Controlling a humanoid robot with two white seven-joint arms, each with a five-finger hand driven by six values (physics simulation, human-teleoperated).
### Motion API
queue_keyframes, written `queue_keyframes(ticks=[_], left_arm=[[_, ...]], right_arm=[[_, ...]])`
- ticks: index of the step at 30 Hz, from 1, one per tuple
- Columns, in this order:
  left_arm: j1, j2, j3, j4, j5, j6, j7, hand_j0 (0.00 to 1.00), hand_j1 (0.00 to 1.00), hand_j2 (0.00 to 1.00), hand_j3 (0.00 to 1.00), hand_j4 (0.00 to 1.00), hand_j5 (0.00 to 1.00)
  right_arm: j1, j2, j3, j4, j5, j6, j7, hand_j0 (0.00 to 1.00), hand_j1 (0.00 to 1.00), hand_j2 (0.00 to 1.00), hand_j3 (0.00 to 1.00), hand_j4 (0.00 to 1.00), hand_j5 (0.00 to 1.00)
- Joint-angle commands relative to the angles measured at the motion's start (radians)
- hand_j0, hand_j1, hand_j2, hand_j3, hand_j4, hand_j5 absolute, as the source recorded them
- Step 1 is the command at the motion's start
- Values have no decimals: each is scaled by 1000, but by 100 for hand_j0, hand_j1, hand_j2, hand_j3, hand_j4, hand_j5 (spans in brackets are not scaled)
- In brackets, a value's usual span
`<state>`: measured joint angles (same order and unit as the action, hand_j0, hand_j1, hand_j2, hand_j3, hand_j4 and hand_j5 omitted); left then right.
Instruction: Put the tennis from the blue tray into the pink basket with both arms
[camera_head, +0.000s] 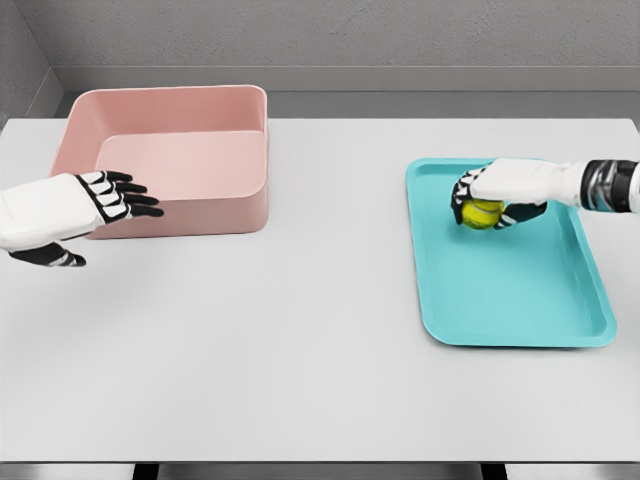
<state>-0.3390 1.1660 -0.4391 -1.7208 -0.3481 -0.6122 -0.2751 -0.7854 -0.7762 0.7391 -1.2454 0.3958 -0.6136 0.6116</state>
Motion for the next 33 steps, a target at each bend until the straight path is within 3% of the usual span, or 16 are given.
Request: queue_keyframes(ticks=[1,9,15,22,33], left_arm=[[0,1,0,1,6,1,0,100,100,100,100,100,100],[0,0,0,0,6,1,0,100,100,100,100,100,100],[0,0,0,0,6,1,0,100,100,100,100,100,100],[2,-3,0,0,3,1,0,100,100,100,100,100,100],[2,-2,-1,1,4,1,0,100,100,100,100,100,100]], right_arm=[[0,-20,-15,-66,-9,3,-1,46,46,46,46,46,46],[6,-17,0,-289,-2,3,-1,43,43,43,43,43,43],[5,3,3,-368,11,3,-1,43,43,43,43,43,43],[3,166,85,-368,81,3,-1,43,43,43,43,43,43],[3,316,164,-364,124,3,-1,43,43,43,43,43,43]])
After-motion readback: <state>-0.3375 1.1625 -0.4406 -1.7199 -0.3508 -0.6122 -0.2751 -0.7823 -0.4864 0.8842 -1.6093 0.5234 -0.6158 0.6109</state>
